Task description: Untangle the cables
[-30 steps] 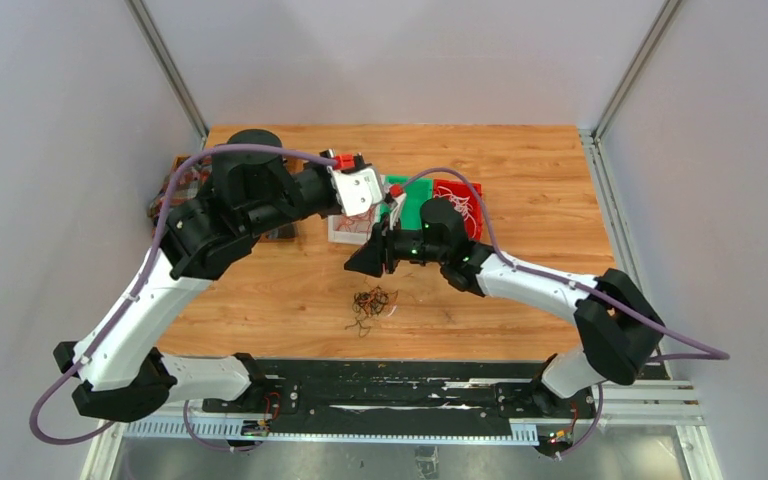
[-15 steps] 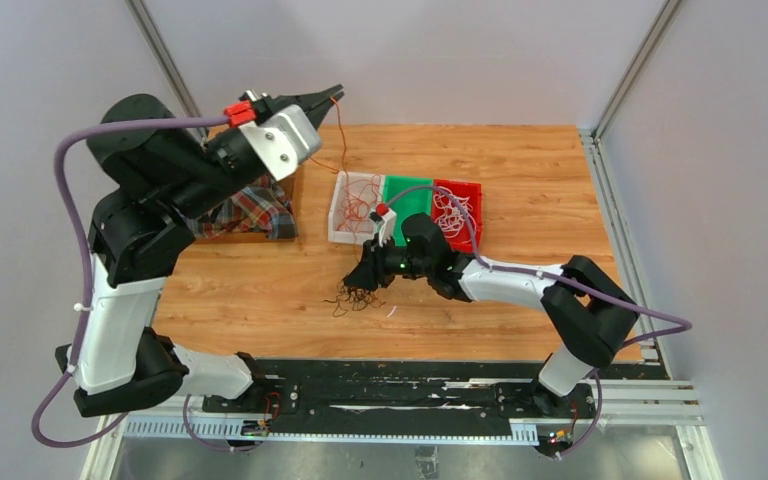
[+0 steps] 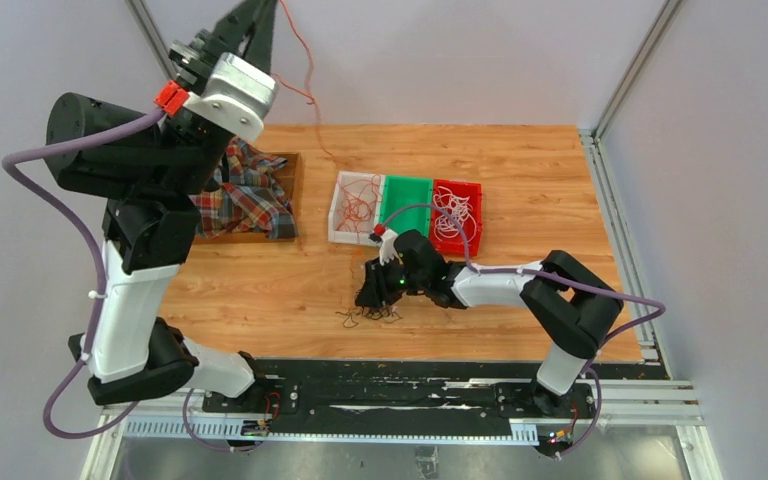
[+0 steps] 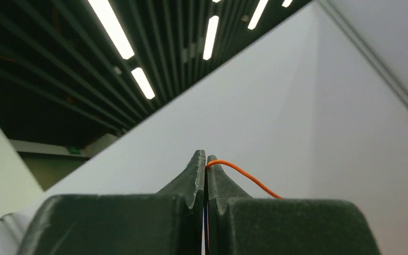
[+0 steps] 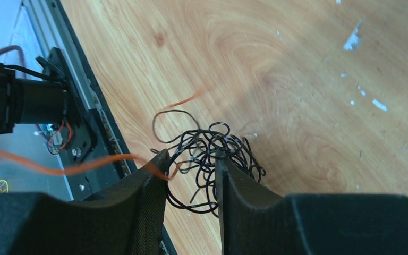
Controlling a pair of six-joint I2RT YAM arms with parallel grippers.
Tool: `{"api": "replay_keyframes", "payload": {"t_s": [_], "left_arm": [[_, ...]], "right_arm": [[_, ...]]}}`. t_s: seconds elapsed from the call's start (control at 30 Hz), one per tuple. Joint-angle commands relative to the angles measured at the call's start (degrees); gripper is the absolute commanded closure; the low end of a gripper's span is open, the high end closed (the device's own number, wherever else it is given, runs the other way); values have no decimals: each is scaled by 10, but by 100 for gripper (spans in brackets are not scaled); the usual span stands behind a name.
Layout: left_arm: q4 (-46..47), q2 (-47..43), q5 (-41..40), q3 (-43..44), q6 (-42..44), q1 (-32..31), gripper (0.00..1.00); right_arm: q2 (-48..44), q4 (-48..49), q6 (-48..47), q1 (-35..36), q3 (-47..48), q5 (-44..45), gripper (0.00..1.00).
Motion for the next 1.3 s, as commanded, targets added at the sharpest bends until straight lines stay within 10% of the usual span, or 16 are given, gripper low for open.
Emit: {"api": "replay_keyframes", "payload": {"t_s": [0.0, 0.3, 1.27], "left_arm": [[193, 43, -68, 65, 95, -4, 100], [297, 107, -72, 161, 190, -4, 99], [271, 29, -126, -179, 188, 32, 99]], "right_arm": [[5, -13, -2, 10, -14, 25, 62], [1, -20, 1, 11, -25, 38, 60], [-160, -115, -23, -11, -10, 59, 60]]}}
